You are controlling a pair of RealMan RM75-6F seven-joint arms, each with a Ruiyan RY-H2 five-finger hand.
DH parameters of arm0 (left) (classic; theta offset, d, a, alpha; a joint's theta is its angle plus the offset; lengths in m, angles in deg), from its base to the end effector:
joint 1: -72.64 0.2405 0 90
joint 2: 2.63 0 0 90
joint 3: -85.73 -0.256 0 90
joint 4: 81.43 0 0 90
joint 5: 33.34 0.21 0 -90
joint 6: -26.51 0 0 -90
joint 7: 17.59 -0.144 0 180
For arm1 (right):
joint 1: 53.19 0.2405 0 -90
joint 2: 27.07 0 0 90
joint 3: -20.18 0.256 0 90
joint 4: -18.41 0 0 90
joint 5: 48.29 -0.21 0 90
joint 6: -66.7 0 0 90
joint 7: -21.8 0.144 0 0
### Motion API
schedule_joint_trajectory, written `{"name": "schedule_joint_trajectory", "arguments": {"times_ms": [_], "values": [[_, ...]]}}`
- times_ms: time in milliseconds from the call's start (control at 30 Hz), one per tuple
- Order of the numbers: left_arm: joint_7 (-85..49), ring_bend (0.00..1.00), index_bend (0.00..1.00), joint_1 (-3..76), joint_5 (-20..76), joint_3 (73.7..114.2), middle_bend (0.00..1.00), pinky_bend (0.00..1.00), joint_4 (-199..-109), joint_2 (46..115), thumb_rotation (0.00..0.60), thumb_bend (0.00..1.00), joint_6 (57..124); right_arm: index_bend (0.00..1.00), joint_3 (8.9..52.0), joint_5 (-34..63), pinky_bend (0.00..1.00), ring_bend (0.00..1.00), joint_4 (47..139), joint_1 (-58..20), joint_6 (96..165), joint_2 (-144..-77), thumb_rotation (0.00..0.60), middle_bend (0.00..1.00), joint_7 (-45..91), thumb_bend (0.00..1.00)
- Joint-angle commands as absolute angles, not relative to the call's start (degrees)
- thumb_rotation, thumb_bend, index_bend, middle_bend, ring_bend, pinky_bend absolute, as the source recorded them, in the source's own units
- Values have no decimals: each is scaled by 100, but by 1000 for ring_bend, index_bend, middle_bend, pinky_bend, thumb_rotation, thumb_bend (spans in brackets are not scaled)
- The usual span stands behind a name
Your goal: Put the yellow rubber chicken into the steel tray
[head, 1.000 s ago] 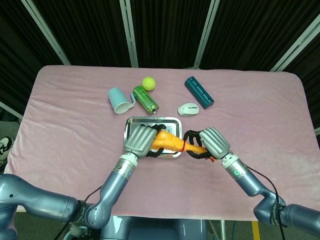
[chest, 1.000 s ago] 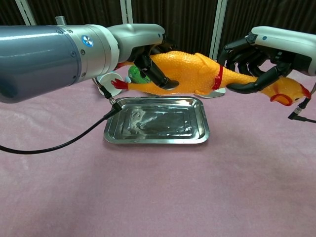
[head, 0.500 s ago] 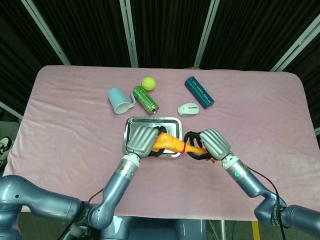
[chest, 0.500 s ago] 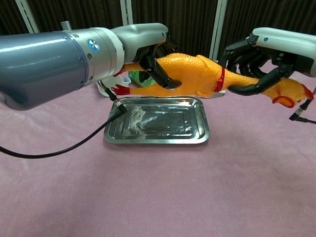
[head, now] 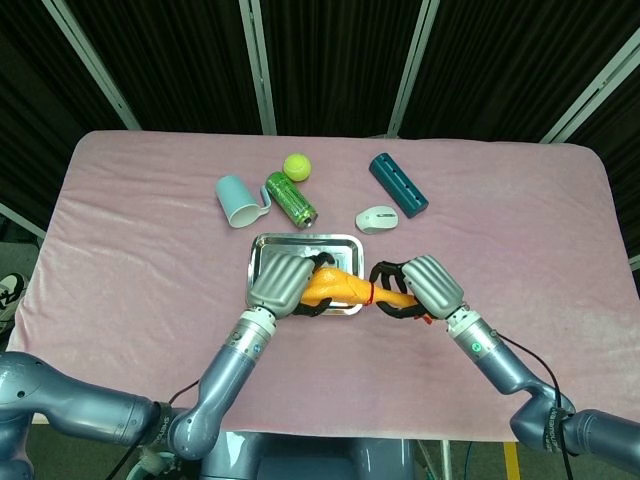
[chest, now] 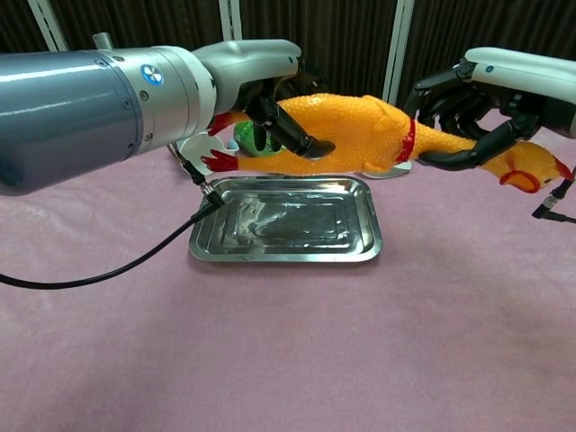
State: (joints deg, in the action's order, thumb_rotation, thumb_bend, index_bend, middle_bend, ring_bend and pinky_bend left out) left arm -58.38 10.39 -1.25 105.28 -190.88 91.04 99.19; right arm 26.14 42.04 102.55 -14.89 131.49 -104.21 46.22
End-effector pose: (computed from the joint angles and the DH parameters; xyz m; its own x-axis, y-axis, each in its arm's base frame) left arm 0.0192 0.3105 -0.0138 0.2735 0.3156 0.9086 0.9178 -0.3684 -0.1483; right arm -0.1633 -0.3298 0.0549 0.0932 -0.3069 0.9472 -0.8619 -0.5011 -0.0775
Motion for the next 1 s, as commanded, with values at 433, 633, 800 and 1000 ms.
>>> {"name": "schedule_joint_trajectory", "arguments": {"times_ms": [433,633,800,1000], "values": [[-5531,76,0,1416,438,10300,72,299,-19308,8743,600,0,10089,873,2552,4205,852,707,10111,-1558,13187,-10388,600,696,4774,637],[-5160,76,0,1873,1041,10084,71,280,-19721,8213,600,0,10325,872,2560,4206,851,707,9998,-1518,13132,-10413,600,696,4913,636],[-4524,76,0,2479,1864,9744,71,268,-20163,7529,600,0,10519,873,2615,4196,851,707,9865,-1384,12985,-10498,600,696,5077,637],[-3690,76,0,3289,3062,9159,72,264,-20352,6782,600,0,10862,872,2749,4109,852,707,9751,-1094,12641,-10697,600,696,5360,649]]}}
